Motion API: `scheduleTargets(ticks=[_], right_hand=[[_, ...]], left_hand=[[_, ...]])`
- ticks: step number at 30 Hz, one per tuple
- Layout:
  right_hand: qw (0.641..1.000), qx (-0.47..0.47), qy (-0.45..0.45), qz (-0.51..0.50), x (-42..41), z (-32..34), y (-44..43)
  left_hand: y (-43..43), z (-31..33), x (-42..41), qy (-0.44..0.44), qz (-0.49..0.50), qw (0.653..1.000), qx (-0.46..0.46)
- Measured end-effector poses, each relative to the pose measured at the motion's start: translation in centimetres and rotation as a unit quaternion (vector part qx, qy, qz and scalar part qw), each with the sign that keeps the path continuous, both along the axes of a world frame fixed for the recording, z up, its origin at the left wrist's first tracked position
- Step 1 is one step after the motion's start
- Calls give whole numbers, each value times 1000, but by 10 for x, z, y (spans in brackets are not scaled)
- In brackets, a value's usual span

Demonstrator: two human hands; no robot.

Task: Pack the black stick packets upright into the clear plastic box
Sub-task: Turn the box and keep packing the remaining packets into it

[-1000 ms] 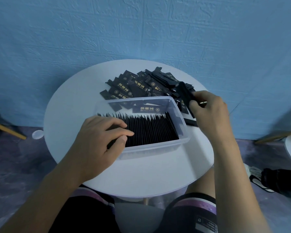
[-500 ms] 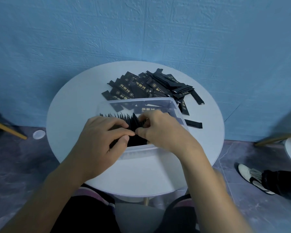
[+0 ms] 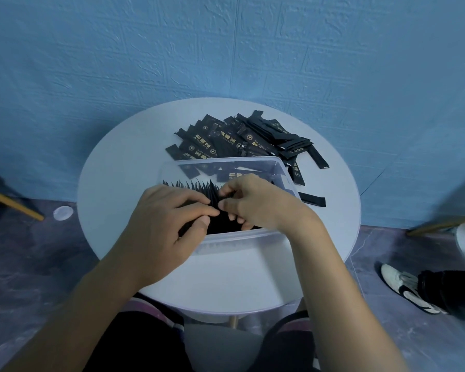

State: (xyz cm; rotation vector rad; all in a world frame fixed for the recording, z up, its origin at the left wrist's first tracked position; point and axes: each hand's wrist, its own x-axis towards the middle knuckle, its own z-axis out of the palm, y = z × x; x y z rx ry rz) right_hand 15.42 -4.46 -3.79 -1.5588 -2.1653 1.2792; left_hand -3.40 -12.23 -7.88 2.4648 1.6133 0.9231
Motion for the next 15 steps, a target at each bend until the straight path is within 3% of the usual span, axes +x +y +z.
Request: scheduleTargets(ticks=[5,15], right_hand=[[994,-78,75,-27,-2,5,1],[989,-102,107,-24,-4,3,4]], left_hand=[[0,0,-1,3,-5,1000,3],[-1,-1,-1,0,-8,1000,9]])
